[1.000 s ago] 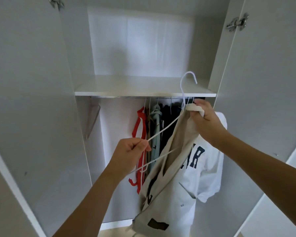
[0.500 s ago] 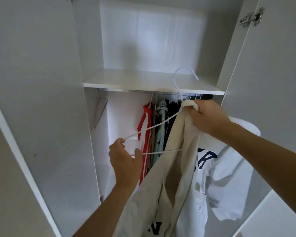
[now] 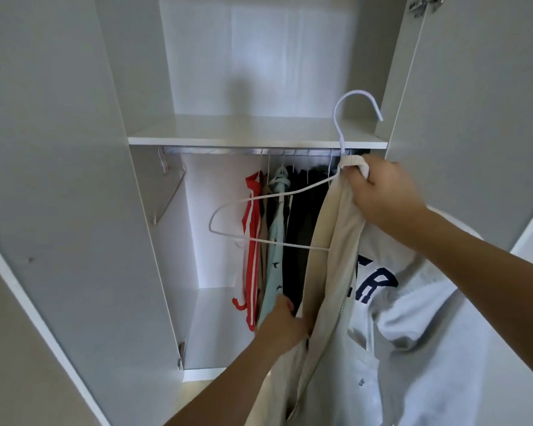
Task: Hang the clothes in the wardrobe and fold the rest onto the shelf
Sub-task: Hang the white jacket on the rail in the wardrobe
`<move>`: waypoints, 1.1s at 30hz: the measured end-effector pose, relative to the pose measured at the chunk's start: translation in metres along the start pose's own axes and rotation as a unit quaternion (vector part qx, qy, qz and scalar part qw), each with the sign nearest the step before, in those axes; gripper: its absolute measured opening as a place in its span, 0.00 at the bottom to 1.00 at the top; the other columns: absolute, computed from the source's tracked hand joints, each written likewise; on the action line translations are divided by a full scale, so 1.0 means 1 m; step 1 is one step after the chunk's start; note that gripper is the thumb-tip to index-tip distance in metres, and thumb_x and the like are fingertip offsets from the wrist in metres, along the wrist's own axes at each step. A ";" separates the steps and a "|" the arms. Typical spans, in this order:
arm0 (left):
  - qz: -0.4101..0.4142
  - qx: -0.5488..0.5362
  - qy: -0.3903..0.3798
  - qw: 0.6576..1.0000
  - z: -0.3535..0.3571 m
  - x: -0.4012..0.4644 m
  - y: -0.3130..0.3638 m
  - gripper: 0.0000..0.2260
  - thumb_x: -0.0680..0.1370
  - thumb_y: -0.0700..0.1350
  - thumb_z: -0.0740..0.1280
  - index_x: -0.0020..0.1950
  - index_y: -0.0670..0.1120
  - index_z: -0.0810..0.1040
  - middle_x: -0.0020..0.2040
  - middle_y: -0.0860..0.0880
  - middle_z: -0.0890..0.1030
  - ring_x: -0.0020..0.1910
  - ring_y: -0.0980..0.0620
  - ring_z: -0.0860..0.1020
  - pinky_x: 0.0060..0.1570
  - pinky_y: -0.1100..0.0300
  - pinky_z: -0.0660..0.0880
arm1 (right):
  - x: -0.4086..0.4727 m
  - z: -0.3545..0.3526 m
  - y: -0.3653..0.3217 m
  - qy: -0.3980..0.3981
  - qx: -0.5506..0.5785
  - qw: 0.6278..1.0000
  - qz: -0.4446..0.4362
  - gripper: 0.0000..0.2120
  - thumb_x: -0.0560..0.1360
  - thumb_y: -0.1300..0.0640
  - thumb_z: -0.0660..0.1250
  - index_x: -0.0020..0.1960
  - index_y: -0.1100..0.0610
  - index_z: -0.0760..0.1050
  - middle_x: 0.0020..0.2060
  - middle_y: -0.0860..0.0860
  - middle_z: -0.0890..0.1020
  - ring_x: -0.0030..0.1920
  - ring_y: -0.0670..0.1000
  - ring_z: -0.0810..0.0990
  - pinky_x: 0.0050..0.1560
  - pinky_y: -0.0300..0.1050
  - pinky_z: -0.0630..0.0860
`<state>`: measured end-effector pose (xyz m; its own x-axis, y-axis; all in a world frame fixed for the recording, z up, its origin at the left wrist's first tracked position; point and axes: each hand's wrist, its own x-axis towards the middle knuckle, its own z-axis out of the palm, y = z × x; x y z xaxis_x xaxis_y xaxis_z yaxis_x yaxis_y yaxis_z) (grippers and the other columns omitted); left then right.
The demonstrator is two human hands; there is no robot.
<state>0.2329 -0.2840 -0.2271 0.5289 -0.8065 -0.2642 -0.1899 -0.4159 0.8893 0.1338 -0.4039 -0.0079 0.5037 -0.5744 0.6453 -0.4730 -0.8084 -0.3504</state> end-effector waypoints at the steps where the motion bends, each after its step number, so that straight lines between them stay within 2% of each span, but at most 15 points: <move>1: -0.015 0.061 -0.031 0.998 0.005 0.001 -0.002 0.13 0.74 0.51 0.65 0.54 0.48 0.68 0.46 0.49 0.75 0.43 0.52 0.75 0.42 0.59 0.76 | -0.001 -0.003 0.002 0.008 0.000 1.000 0.002 0.18 0.80 0.49 0.55 0.33 0.53 0.62 0.32 0.55 0.74 0.37 0.60 0.73 0.38 0.49 0.69; 3: -0.033 0.069 -0.049 0.996 0.015 0.013 -0.011 0.12 0.80 0.48 0.60 0.60 0.45 0.74 0.50 0.46 0.78 0.49 0.50 0.78 0.52 0.57 0.77 | -0.001 -0.008 0.006 0.024 0.005 1.000 0.005 0.18 0.80 0.49 0.55 0.33 0.52 0.60 0.32 0.53 0.72 0.38 0.60 0.73 0.39 0.50 0.70; 5: -0.067 -0.074 -0.045 0.994 0.018 0.018 -0.011 0.16 0.79 0.49 0.59 0.63 0.44 0.76 0.53 0.45 0.79 0.53 0.46 0.78 0.59 0.51 0.75 | -0.003 -0.016 0.015 0.038 0.004 0.999 -0.005 0.16 0.80 0.48 0.54 0.35 0.54 0.64 0.33 0.54 0.74 0.40 0.61 0.73 0.40 0.51 0.71; 7: -0.089 -0.199 -0.006 0.976 0.006 0.022 -0.001 0.12 0.83 0.47 0.56 0.57 0.42 0.76 0.47 0.44 0.78 0.47 0.48 0.77 0.51 0.55 0.74 | -0.008 -0.027 0.027 0.053 -0.019 0.998 -0.020 0.16 0.80 0.48 0.54 0.41 0.58 0.69 0.35 0.56 0.76 0.40 0.62 0.74 0.39 0.50 0.71; 8: -0.081 -0.206 0.017 0.975 -0.005 0.024 0.006 0.12 0.84 0.45 0.54 0.54 0.42 0.75 0.46 0.44 0.77 0.45 0.49 0.76 0.48 0.57 0.74 | -0.011 -0.031 0.032 0.060 -0.039 0.997 -0.033 0.16 0.80 0.47 0.54 0.43 0.58 0.68 0.35 0.56 0.76 0.38 0.62 0.74 0.37 0.49 0.68; 11: -0.009 -0.055 0.122 0.991 -0.043 0.041 0.034 0.13 0.83 0.44 0.55 0.60 0.38 0.75 0.54 0.42 0.77 0.52 0.46 0.76 0.56 0.55 0.72 | -0.023 -0.043 0.044 0.073 -0.097 0.990 -0.072 0.16 0.79 0.44 0.52 0.43 0.57 0.63 0.28 0.50 0.69 0.31 0.58 0.70 0.33 0.46 0.62; 13: 0.018 0.002 0.159 0.987 -0.069 0.048 0.056 0.14 0.83 0.43 0.55 0.62 0.37 0.75 0.59 0.40 0.77 0.56 0.44 0.75 0.56 0.56 0.69 | -0.030 -0.046 0.052 0.063 -0.120 0.988 -0.078 0.15 0.80 0.45 0.54 0.45 0.57 0.61 0.26 0.47 0.65 0.28 0.56 0.68 0.31 0.45 0.61; 17: 0.032 0.100 0.131 0.986 -0.118 0.055 0.090 0.14 0.82 0.45 0.57 0.60 0.39 0.77 0.57 0.42 0.79 0.44 0.51 0.76 0.43 0.63 0.72 | -0.039 -0.040 0.069 0.053 -0.125 0.989 -0.061 0.20 0.77 0.41 0.58 0.56 0.58 0.63 0.25 0.51 0.73 0.27 0.58 0.75 0.30 0.45 0.68; 18: 0.020 0.105 0.121 0.987 -0.129 0.057 0.097 0.14 0.82 0.47 0.58 0.58 0.39 0.77 0.55 0.44 0.79 0.44 0.51 0.77 0.45 0.64 0.74 | -0.040 -0.037 0.074 0.043 -0.128 0.990 -0.047 0.22 0.77 0.40 0.58 0.61 0.56 0.63 0.26 0.52 0.74 0.28 0.59 0.76 0.31 0.45 0.70; 19: 0.000 0.086 0.118 0.989 -0.136 0.057 0.104 0.14 0.81 0.49 0.60 0.57 0.40 0.78 0.55 0.44 0.80 0.47 0.48 0.79 0.51 0.58 0.77 | -0.040 -0.034 0.080 0.024 -0.136 0.990 -0.035 0.22 0.77 0.39 0.56 0.63 0.53 0.63 0.27 0.52 0.75 0.29 0.58 0.77 0.32 0.45 0.71; 21: -0.034 0.034 0.135 0.990 -0.148 0.054 0.121 0.14 0.78 0.51 0.64 0.55 0.42 0.78 0.54 0.41 0.81 0.53 0.42 0.80 0.58 0.47 0.77 | -0.041 -0.027 0.088 -0.025 -0.156 0.987 -0.025 0.21 0.76 0.37 0.53 0.61 0.50 0.66 0.31 0.52 0.78 0.33 0.57 0.79 0.34 0.46 0.75; 22: -0.036 0.021 0.143 0.989 -0.151 0.052 0.131 0.13 0.78 0.50 0.65 0.54 0.42 0.78 0.53 0.40 0.81 0.54 0.41 0.80 0.58 0.46 0.76 | -0.042 -0.023 0.090 -0.043 -0.158 0.986 -0.025 0.21 0.76 0.36 0.52 0.58 0.49 0.69 0.33 0.51 0.79 0.34 0.56 0.79 0.35 0.46 0.76; 28: -0.003 -0.055 0.131 0.990 -0.145 0.034 0.180 0.10 0.78 0.46 0.64 0.56 0.42 0.78 0.54 0.40 0.80 0.55 0.42 0.78 0.59 0.48 0.75 | -0.043 0.010 0.078 -0.095 -0.104 0.990 -0.023 0.17 0.77 0.38 0.55 0.49 0.50 0.71 0.36 0.49 0.79 0.36 0.52 0.78 0.39 0.47 0.77; 31: 0.051 -0.074 0.083 0.993 -0.124 0.019 0.199 0.11 0.78 0.46 0.64 0.56 0.42 0.78 0.50 0.42 0.80 0.50 0.45 0.77 0.52 0.52 0.74 | -0.038 0.028 0.062 -0.103 -0.017 0.994 0.019 0.15 0.77 0.39 0.57 0.46 0.51 0.71 0.35 0.49 0.78 0.36 0.51 0.77 0.39 0.47 0.76; 33: 0.117 -0.075 0.034 0.990 -0.104 0.007 0.209 0.07 0.76 0.44 0.63 0.50 0.44 0.78 0.45 0.43 0.75 0.43 0.47 0.73 0.43 0.53 0.70 | -0.032 0.037 0.051 -0.102 0.044 0.992 0.061 0.14 0.76 0.40 0.59 0.45 0.50 0.71 0.35 0.48 0.77 0.37 0.50 0.77 0.39 0.46 0.74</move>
<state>0.2835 -0.3329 -0.0044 0.5399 -0.8414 -0.0236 -0.1913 -0.1499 0.9700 0.1201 -0.4318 -0.0711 0.5866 -0.6761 0.4460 -0.4796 -0.7337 -0.4814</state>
